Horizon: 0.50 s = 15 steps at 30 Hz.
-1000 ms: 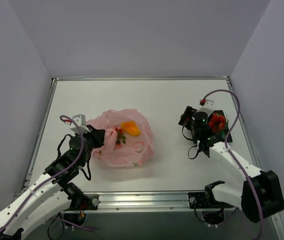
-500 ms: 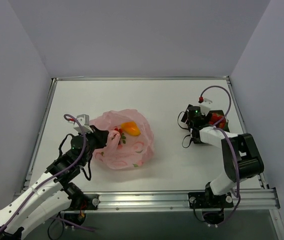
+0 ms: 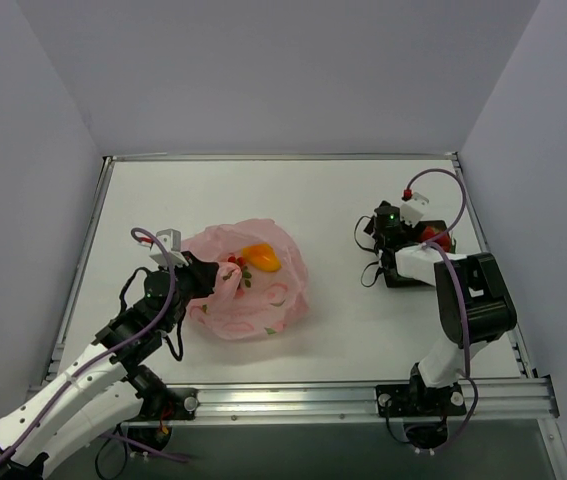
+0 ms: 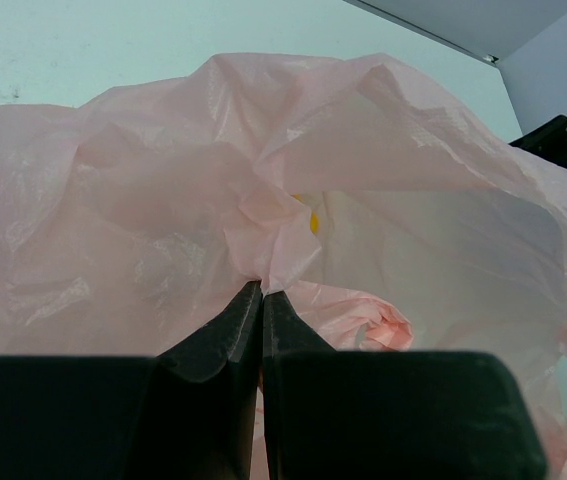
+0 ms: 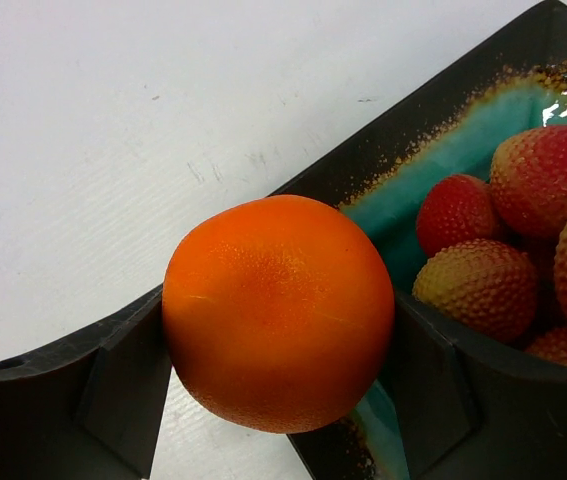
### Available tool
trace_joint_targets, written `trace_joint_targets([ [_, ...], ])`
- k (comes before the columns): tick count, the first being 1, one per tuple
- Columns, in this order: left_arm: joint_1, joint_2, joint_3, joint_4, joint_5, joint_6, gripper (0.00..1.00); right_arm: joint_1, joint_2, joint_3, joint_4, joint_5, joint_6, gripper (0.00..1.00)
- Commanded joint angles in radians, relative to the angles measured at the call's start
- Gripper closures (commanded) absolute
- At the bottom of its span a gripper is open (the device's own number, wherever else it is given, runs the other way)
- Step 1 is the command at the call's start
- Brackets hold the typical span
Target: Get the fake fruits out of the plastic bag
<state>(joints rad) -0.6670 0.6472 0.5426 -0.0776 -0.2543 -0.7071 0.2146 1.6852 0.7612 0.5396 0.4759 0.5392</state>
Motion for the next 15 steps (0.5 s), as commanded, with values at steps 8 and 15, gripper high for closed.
trace_joint_targets([
  [8,0.006,-0.018,0.03,0.002,0.0,-0.003,0.98,-0.009,-0.087,0.003,0.02,0.017,0.027,0.02],
  [15,0.006,-0.021,0.023,-0.007,-0.003,-0.015,0.98,-0.006,-0.2,-0.02,0.025,-0.055,0.022,0.0],
])
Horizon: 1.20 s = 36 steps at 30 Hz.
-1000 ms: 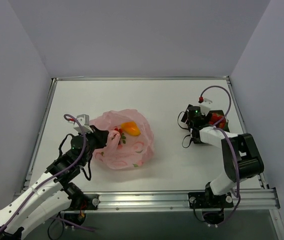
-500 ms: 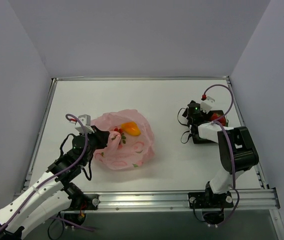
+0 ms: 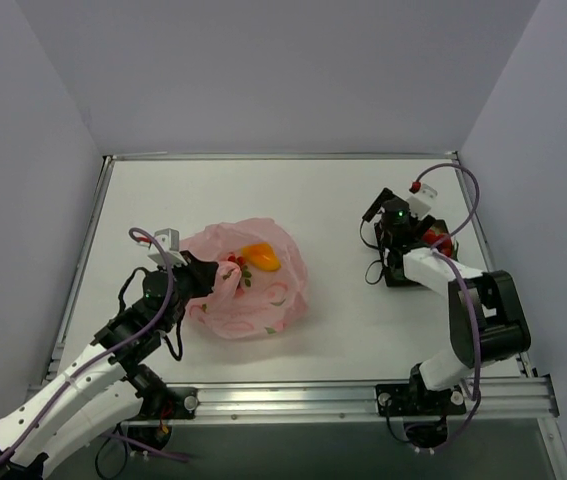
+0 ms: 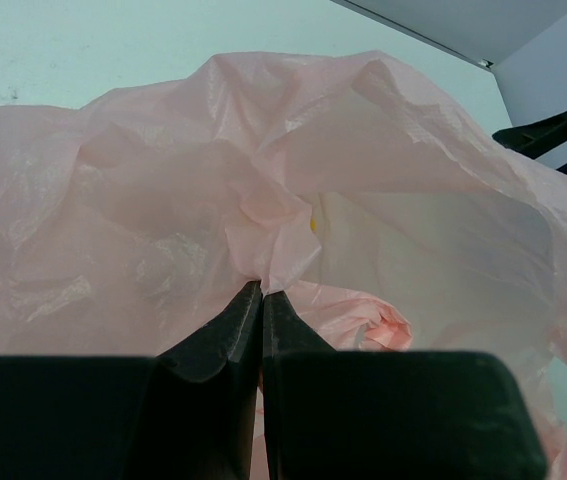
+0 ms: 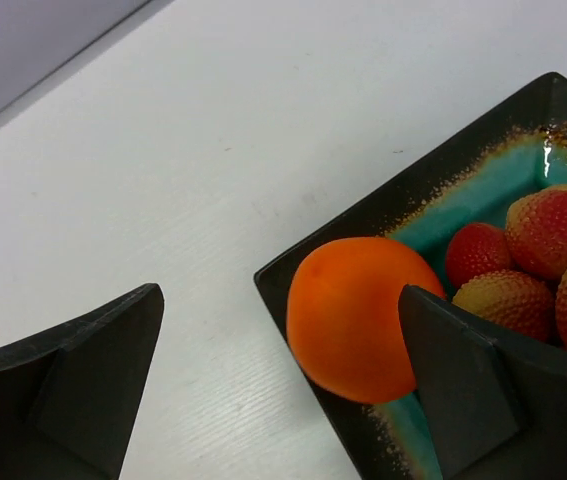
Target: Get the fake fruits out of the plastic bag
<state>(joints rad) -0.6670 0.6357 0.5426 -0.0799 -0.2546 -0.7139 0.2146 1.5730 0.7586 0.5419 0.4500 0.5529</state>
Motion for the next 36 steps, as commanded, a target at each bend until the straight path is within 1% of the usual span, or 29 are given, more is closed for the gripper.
trace_joint_targets([
  [1,0.006,-0.011,0.028,-0.012,-0.005,-0.009,0.98,-0.003,-0.111,-0.022,0.026,-0.055,0.001,0.0],
  [3,0.006,-0.013,0.031,-0.018,-0.012,-0.007,0.98,0.018,-0.187,-0.015,-0.005,-0.129,-0.017,0.05],
  [4,0.006,-0.014,0.033,-0.026,-0.02,-0.006,0.98,0.063,-0.218,-0.004,-0.028,-0.146,-0.056,0.08],
  [5,0.006,-0.014,0.03,-0.027,-0.025,-0.006,0.98,0.098,-0.246,0.02,-0.06,-0.152,-0.074,0.14],
  [6,0.006,-0.013,0.025,-0.026,-0.029,-0.007,0.98,0.183,-0.307,0.033,-0.118,-0.146,-0.103,0.2],
  [7,0.006,-0.01,0.019,-0.027,-0.037,-0.012,0.98,0.23,-0.339,0.045,-0.15,-0.14,-0.158,0.31],
  [8,0.006,-0.008,0.011,-0.026,-0.04,-0.015,0.98,0.274,-0.37,0.056,-0.177,-0.134,-0.183,0.58],
  [9,0.006,-0.007,0.01,-0.026,-0.041,-0.021,0.98,0.317,-0.439,0.07,-0.216,-0.139,-0.206,0.68],
  [10,0.006,-0.01,0.011,-0.027,-0.044,-0.022,0.98,0.398,-0.474,0.076,-0.23,-0.151,-0.247,0.86],
  [11,0.006,-0.011,0.011,-0.03,-0.051,-0.024,0.98,0.435,-0.507,0.082,-0.238,-0.175,-0.266,0.91],
  [12,0.006,-0.022,0.011,-0.034,-0.057,-0.027,0.98,0.468,-0.555,0.099,-0.249,-0.219,-0.277,0.92],
  [13,0.006,-0.027,0.01,-0.035,-0.061,-0.028,0.98,0.53,-0.57,0.111,-0.256,-0.308,-0.277,0.94],
  [16,0.006,-0.041,-0.003,-0.035,-0.09,-0.045,0.98,0.632,-0.539,0.149,-0.278,-0.422,-0.258,0.94],
  [17,0.006,-0.042,-0.01,-0.031,-0.092,-0.05,0.98,0.719,-0.518,0.157,-0.28,-0.415,-0.251,0.94],
  [19,0.006,-0.041,-0.024,-0.024,-0.091,-0.071,0.98,0.808,-0.444,0.163,-0.266,-0.363,-0.258,0.93],
  [20,0.006,-0.041,-0.027,-0.023,-0.089,-0.079,0.98,0.88,-0.391,0.169,-0.263,-0.335,-0.266,0.93],
  [21,0.006,-0.041,-0.03,-0.021,-0.087,-0.085,0.98,0.903,-0.365,0.174,-0.261,-0.312,-0.268,0.93],
  [23,0.006,-0.048,-0.03,-0.021,-0.086,-0.087,0.98,0.931,-0.294,0.188,-0.255,-0.275,-0.263,0.93],
  [28,0.006,-0.07,-0.042,-0.037,-0.09,-0.094,0.98,0.933,-0.183,0.203,-0.22,-0.243,-0.228,0.94],
  [31,0.006,-0.094,-0.072,-0.04,-0.095,-0.11,0.98,0.93,-0.079,0.223,-0.2,-0.191,-0.222,0.94],
  [33,0.006,-0.114,-0.081,-0.052,-0.1,-0.11,0.98,0.918,-0.012,0.209,-0.13,-0.185,-0.222,0.94],
  [35,0.006,-0.132,-0.093,-0.066,-0.109,-0.11,0.98,0.87,0.054,0.211,-0.053,-0.204,-0.183,0.93],
  [36,0.006,-0.14,-0.096,-0.083,-0.112,-0.11,0.98,0.856,0.073,0.211,-0.025,-0.194,-0.177,0.91],
])
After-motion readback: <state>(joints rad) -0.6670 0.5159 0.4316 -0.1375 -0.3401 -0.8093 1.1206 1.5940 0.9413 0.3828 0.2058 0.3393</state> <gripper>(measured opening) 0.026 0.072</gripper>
